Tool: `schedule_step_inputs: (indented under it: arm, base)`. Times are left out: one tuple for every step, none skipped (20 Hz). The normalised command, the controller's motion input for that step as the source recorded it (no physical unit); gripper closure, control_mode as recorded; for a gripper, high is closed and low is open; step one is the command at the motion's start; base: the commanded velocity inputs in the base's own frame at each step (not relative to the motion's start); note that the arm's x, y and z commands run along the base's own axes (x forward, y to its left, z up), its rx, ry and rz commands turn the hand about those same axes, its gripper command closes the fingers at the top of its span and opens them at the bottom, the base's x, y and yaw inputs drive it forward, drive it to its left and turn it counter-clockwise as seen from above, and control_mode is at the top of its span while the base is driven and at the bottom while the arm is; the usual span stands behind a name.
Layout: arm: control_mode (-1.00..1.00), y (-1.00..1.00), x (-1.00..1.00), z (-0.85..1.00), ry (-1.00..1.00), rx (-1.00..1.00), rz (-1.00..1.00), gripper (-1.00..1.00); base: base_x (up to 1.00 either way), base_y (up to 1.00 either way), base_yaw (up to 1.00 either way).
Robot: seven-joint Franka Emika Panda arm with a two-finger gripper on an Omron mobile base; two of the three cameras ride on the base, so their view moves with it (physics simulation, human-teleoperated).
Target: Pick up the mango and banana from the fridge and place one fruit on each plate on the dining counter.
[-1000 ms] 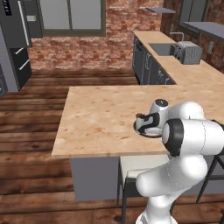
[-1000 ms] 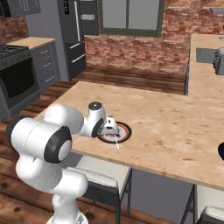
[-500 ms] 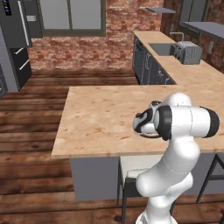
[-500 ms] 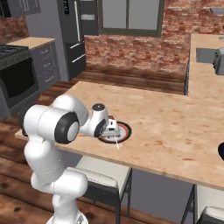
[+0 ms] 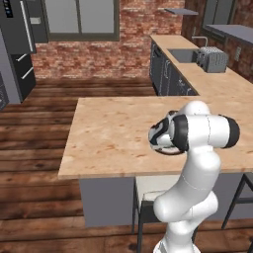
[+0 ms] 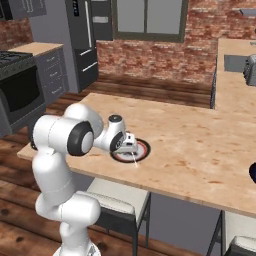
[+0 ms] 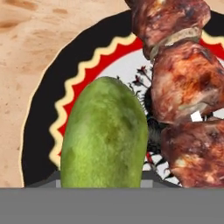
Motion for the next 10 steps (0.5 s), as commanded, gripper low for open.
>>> schedule_step_inputs:
  arm:
    - [-1.00,-0.12,0.13,-0.14,0.00,0.00,0.00,-1.00]
    - [-1.00,-0.21,0.11,-0.10,0.00,0.00,0.00,-1.00]
    - [-1.00,-0.34,0.00,0.00,0.00,0.00,0.00,-1.00]
    - [-1.00,-0.24,0.00,0.00,0.00,0.00,0.00,-1.00]
    - [-1.00,-0.19,0.00,0.00,0.00,0.00,0.00,-1.00]
    - [-1.00,-0.26,0.00,0.00,0.00,0.00,0.00,-1.00]
    - [-1.00,-0.14,-0.04,0.00,0.00,0.00,0.00,-1.00]
    - [-1.00,-0.07,0.00,0.00,0.00,0.00,0.00,-1.00]
    - [-1.00,0.00,0.00,0.00,0.00,0.00,0.00,-1.00]
    - [-1.00,0.00,0.00,0.00,0.00,0.00,0.00,-1.00]
  base:
    - [0.00,0.00,0.00]
    - [0.00,0.00,0.00]
    - [0.00,0.00,0.00]
    - [0.00,0.00,0.00]
    - [0.00,0.00,0.00]
    - [0.00,0.00,0.00]
    - [0.00,0.00,0.00]
    - [0.00,0.00,0.00]
    - [0.00,0.00,0.00]
    - [0.00,0.00,0.00]
